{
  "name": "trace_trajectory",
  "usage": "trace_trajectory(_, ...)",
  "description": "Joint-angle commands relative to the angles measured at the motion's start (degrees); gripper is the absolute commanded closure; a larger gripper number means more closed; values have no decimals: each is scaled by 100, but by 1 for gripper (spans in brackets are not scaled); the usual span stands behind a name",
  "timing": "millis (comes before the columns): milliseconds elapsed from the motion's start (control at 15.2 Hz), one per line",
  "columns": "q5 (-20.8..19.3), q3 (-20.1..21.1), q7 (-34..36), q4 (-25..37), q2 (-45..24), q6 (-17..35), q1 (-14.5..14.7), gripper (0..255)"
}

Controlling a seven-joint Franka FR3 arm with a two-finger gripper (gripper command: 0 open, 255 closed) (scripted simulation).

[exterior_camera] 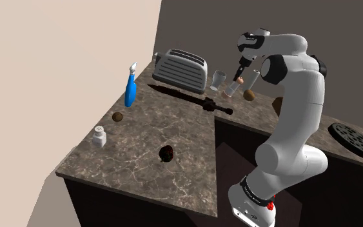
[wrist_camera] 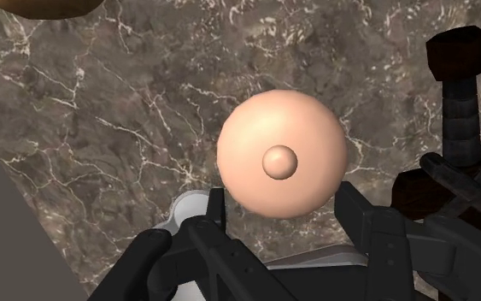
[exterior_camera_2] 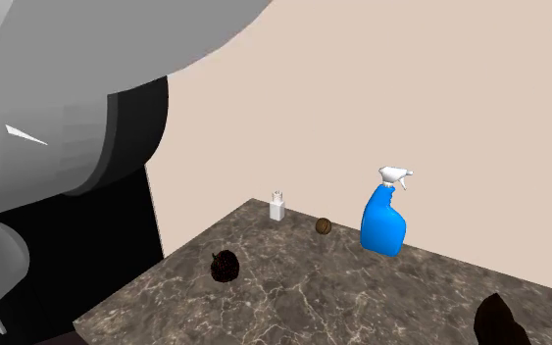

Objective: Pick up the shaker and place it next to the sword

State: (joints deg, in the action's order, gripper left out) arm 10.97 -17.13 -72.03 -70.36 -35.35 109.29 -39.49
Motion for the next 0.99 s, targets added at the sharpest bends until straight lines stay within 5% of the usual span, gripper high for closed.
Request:
trace_trajectory(0, 8, 5, -9, -141, -8, 153, 15, 255)
trace_trajectory(660, 18, 11, -20, -251, -29, 282, 22, 255)
trace_trajectory(726, 18, 11, -20, -250, -30, 281, 22, 0)
trace_trajectory(924, 18, 11, -20, -251, -29, 282, 22, 0)
